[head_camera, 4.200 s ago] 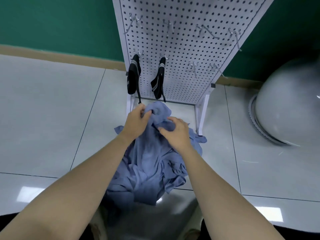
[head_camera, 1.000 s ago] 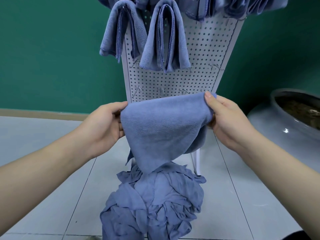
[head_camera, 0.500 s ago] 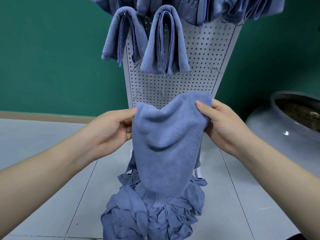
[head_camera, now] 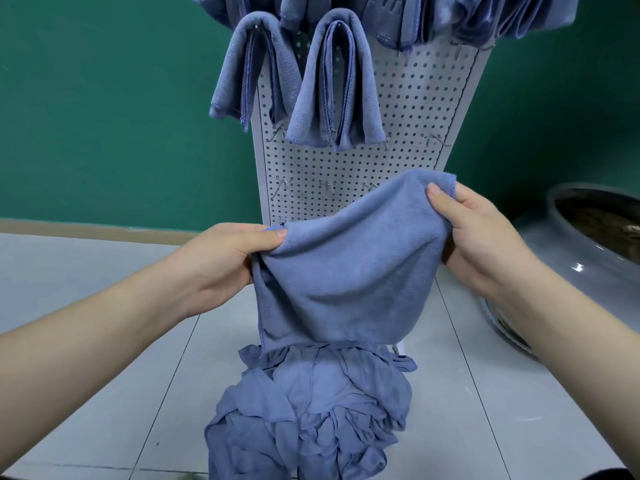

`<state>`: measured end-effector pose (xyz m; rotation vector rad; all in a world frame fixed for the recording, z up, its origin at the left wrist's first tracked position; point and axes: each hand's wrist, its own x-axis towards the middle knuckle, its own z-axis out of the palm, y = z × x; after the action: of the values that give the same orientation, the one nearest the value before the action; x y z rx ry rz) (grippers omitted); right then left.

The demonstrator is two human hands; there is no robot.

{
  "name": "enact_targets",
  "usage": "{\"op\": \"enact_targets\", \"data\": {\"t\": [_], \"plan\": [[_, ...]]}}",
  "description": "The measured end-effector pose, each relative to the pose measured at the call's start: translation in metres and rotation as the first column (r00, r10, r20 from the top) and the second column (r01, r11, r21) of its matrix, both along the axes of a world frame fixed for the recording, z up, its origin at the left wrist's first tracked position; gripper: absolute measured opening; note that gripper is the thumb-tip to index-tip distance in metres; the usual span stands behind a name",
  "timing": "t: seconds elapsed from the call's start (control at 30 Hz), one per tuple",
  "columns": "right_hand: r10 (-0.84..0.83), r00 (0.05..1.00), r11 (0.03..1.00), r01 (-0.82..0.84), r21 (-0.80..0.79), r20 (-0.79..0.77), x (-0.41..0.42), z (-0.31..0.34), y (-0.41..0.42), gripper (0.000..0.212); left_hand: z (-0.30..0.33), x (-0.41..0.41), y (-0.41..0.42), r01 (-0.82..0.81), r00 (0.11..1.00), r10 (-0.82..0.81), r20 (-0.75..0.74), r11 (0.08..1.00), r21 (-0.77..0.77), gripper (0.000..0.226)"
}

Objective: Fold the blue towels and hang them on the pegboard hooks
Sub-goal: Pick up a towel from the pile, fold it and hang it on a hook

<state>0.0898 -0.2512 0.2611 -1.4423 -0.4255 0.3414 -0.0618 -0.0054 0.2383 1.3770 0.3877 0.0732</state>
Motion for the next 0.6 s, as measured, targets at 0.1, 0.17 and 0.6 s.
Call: {"op": "enact_targets", "data": {"t": [0.1, 0.17, 0.6], "plan": [[-0.019, 1.0, 1.0, 0.02, 0.011, -0.004, 0.002, 0.004, -0.005, 0.025, -0.003, -0.001, -0.001, -0.116, 0.993, 0.117, -0.004, 0.989, 0.091, 0.013], [-0.031, 1.0, 0.999, 0.031, 0.019, -0.002, 0.002, 0.007, -0.006, 0.024, -0.004, -0.002, 0.001, -0.181, 0.983, 0.182, -0.001, 0.978, 0.107, 0.013], [-0.108, 0.992, 0.975, 0.119, -0.187, 0.068, 0.025, 0.0, -0.022, 0.041, 0.001, -0.007, 0.012, -0.29, 0.956, 0.291, 0.023, 0.956, -0.038, 0.022]]}}
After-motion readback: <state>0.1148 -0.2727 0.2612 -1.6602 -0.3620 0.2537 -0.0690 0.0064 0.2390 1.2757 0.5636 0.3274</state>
